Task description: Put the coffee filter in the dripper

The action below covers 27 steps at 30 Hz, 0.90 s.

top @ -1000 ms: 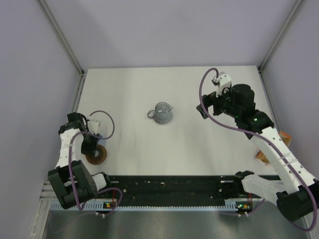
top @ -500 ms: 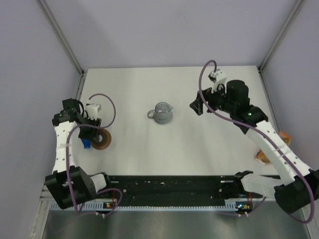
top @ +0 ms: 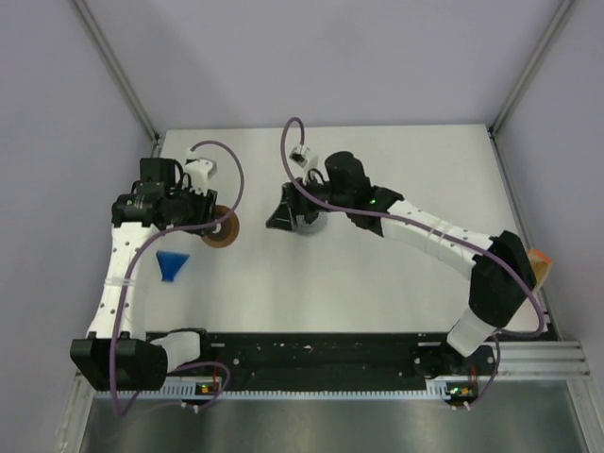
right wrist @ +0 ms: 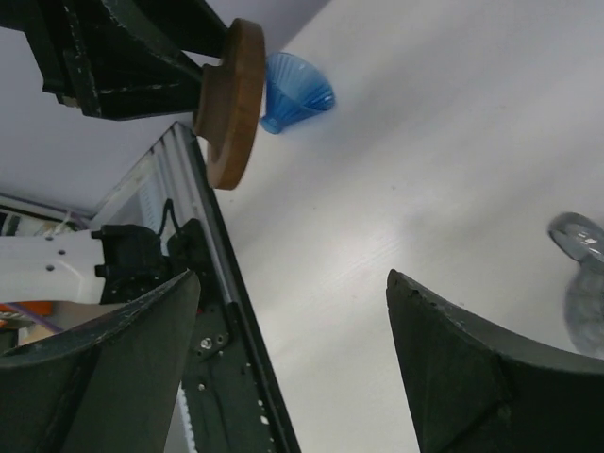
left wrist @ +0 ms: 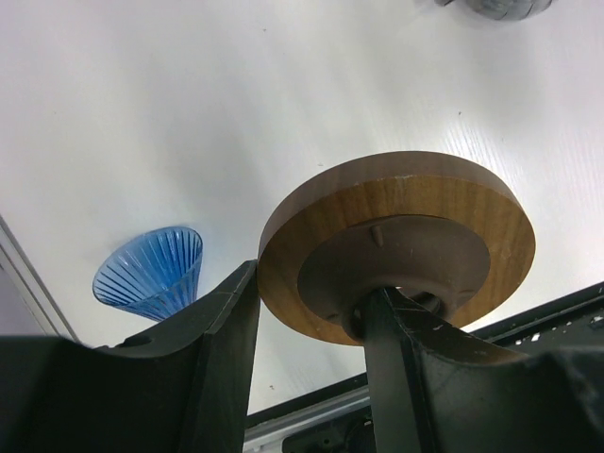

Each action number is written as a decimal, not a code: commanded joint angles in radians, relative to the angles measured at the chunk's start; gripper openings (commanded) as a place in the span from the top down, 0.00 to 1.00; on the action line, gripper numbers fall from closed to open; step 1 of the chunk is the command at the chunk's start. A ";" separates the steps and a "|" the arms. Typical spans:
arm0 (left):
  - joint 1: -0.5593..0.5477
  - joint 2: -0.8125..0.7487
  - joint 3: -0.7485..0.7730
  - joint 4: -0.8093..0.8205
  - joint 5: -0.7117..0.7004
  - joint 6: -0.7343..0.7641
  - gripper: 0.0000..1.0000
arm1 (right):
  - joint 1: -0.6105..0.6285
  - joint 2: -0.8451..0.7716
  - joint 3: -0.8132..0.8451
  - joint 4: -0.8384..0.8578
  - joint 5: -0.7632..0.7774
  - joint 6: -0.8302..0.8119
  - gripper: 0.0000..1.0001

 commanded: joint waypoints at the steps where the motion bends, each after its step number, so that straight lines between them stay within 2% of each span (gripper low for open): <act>1: -0.010 -0.010 0.053 0.070 0.006 -0.055 1.00 | 0.053 0.090 0.101 0.201 -0.120 0.167 0.21; 8: -0.070 -0.023 0.055 0.116 -0.003 -0.069 1.00 | 0.102 0.221 0.205 0.296 -0.193 0.251 0.27; 10: -0.075 -0.026 0.055 0.123 0.010 -0.075 1.00 | 0.110 0.248 0.230 0.284 -0.185 0.247 0.28; 15: -0.075 -0.059 0.061 0.142 0.040 -0.081 1.00 | 0.110 0.294 0.270 0.218 -0.177 0.238 0.38; 17: -0.075 -0.066 0.067 0.140 0.052 -0.083 1.00 | 0.108 0.293 0.273 0.216 -0.180 0.233 0.48; 22: -0.075 -0.058 0.077 0.130 0.084 -0.086 1.00 | 0.108 0.276 0.275 0.209 -0.196 0.187 0.95; 23: -0.075 -0.055 0.081 0.121 0.096 -0.086 1.00 | 0.108 0.268 0.275 0.198 -0.191 0.163 1.00; 24: -0.075 -0.050 0.088 0.110 0.110 -0.088 1.00 | 0.107 0.255 0.273 0.177 -0.176 0.135 1.00; 25: -0.075 -0.044 0.100 0.101 0.128 -0.083 0.96 | 0.107 0.238 0.273 0.152 -0.153 0.091 1.00; 26: -0.075 -0.037 0.116 0.084 0.151 -0.077 0.82 | 0.108 0.222 0.273 0.117 -0.124 0.036 1.00; 27: -0.075 -0.029 0.131 0.065 0.164 -0.068 0.63 | 0.108 0.198 0.273 0.068 -0.075 -0.021 1.00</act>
